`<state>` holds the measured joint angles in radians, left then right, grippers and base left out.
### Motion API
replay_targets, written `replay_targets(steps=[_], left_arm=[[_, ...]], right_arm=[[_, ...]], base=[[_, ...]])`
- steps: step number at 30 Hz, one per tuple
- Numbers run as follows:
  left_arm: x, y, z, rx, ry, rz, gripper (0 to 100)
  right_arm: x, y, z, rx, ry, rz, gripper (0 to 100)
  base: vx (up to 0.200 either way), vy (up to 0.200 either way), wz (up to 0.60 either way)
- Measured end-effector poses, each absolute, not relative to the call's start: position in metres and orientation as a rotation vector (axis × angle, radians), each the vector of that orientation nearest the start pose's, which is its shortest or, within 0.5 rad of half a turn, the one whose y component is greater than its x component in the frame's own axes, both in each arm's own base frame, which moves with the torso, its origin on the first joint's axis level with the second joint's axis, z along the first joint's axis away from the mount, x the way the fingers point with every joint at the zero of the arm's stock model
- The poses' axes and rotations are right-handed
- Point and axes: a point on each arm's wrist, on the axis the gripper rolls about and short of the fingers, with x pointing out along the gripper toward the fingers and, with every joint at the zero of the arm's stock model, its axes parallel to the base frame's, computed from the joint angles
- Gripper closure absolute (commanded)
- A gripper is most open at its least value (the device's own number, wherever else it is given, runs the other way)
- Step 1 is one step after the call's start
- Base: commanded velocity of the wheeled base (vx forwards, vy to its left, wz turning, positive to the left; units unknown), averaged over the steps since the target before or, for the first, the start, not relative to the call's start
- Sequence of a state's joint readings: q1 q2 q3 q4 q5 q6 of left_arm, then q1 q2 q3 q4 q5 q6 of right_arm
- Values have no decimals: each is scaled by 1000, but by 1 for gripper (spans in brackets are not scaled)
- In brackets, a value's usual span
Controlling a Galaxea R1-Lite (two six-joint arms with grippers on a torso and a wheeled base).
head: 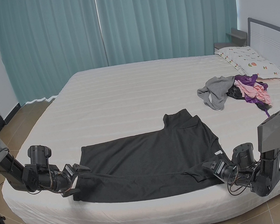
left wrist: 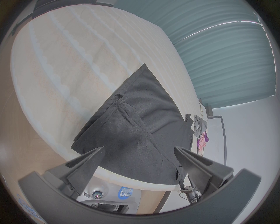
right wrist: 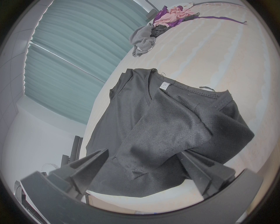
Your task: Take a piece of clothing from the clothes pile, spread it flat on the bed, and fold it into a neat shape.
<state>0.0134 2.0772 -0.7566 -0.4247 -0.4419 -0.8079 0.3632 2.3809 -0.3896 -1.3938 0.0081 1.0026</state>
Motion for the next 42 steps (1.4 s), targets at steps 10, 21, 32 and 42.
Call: replay_targets(steps=[10,21,32,42], left_arm=[[324,-5,32,-943,1008,-22,0],[323,-5,32,-942,1010,-21,0],[323,-5,32,-942,1009,-22,0],[323,-5,32,-942,1008,-23,0]], right_arm=[[279,106,-37,864,704,20,100],[271,105,-26,875,698,29,100],[255,105,-9,857,725,37,100],[248,104,1,857,719,57,100]], base=[[0,0,0],[0,0,0],[0,0,0],[0,0,0]])
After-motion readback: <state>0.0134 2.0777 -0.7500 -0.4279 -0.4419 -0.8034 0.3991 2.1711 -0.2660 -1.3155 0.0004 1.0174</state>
